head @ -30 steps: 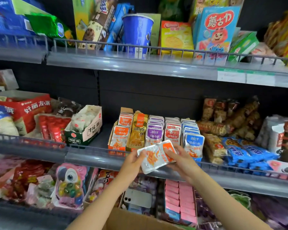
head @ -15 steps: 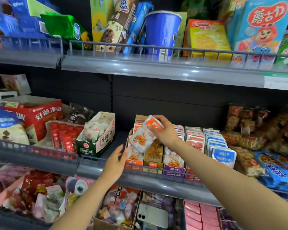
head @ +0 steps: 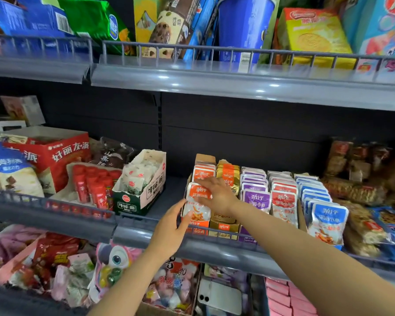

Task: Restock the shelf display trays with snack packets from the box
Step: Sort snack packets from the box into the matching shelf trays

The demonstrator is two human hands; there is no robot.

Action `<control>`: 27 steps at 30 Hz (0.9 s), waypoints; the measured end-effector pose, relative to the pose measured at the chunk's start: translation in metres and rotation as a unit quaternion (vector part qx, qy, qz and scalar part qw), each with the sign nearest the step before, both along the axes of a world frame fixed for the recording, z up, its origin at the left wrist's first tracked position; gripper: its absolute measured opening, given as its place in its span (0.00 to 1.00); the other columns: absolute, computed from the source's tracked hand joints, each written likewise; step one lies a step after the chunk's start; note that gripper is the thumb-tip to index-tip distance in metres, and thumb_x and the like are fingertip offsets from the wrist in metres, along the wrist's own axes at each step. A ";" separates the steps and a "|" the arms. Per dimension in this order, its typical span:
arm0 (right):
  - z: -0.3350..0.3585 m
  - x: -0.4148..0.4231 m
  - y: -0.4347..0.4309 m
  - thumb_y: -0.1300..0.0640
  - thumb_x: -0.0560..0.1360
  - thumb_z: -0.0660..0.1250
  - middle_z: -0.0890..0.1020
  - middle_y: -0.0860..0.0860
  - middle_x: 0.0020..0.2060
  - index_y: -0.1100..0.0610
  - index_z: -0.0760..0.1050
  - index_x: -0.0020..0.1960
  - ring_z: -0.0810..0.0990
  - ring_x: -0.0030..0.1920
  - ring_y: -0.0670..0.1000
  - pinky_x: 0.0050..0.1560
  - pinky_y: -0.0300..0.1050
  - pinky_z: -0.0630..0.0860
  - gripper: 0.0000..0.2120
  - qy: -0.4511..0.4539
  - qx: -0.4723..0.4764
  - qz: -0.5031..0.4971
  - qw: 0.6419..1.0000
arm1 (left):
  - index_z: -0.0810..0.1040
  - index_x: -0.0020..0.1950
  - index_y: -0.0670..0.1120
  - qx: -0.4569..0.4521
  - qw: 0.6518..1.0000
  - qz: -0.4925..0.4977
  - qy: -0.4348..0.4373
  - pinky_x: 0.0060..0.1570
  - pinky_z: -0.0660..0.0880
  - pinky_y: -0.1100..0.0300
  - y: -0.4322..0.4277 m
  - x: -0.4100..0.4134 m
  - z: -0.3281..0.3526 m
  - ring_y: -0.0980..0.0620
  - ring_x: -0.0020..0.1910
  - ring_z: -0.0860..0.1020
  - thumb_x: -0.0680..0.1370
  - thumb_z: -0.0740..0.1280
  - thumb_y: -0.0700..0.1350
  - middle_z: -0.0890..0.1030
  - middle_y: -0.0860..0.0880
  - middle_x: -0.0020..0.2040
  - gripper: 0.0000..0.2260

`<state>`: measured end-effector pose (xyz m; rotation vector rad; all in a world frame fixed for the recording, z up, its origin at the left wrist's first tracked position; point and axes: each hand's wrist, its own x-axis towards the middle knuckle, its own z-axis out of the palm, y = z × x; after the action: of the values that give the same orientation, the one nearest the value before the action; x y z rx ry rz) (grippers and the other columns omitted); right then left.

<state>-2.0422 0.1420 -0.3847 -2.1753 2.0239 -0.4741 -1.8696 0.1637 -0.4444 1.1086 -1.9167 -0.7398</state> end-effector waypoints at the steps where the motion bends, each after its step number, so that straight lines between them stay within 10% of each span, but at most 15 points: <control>1: -0.002 -0.001 0.004 0.43 0.78 0.60 0.57 0.49 0.75 0.44 0.56 0.75 0.52 0.76 0.54 0.74 0.55 0.52 0.27 -0.015 -0.007 -0.001 1.000 | 0.63 0.74 0.51 -0.010 1.000 0.001 0.001 0.66 0.61 0.64 0.004 0.001 0.001 0.57 0.70 0.64 0.81 0.59 0.49 0.66 0.55 0.72 0.21; 9: -0.005 -0.005 0.083 0.47 0.79 0.59 0.61 0.46 0.74 0.47 0.58 0.75 0.58 0.72 0.44 0.73 0.45 0.59 0.26 -0.199 -0.073 0.053 0.976 | 0.64 0.72 0.56 -0.042 0.999 -0.018 -0.023 0.64 0.58 0.67 0.060 0.011 -0.003 0.66 0.65 0.61 0.80 0.57 0.56 0.63 0.65 0.65 0.20; 14: -0.037 -0.011 0.167 0.50 0.79 0.60 0.66 0.34 0.66 0.42 0.63 0.70 0.63 0.64 0.28 0.59 0.18 0.57 0.20 -0.295 -0.018 0.084 0.952 | 0.63 0.71 0.58 -0.009 0.996 -0.041 -0.083 0.64 0.60 0.67 0.111 0.016 -0.042 0.65 0.65 0.63 0.79 0.57 0.57 0.62 0.66 0.63 0.20; 23: -0.210 -0.027 0.263 0.56 0.78 0.64 0.76 0.44 0.56 0.56 0.72 0.64 0.74 0.56 0.39 0.56 0.22 0.66 0.15 -0.344 0.178 -0.025 0.922 | 0.63 0.71 0.56 0.216 0.931 -0.094 -0.278 0.56 0.76 0.56 0.162 0.021 -0.172 0.54 0.55 0.79 0.77 0.54 0.64 0.78 0.53 0.60 0.24; 27: -0.288 -0.033 0.276 0.62 0.77 0.64 0.77 0.54 0.51 0.66 0.73 0.61 0.76 0.45 0.39 0.43 0.22 0.68 0.14 -0.373 0.249 -0.126 0.885 | 0.60 0.74 0.49 0.323 0.891 -0.107 -0.300 0.64 0.67 0.59 0.165 0.012 -0.218 0.51 0.67 0.70 0.81 0.55 0.57 0.69 0.50 0.71 0.24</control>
<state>-2.0748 0.4182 -0.6724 -1.1742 1.7138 -0.6108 -1.8575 0.3288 -0.6626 1.6945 -2.4098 -1.3449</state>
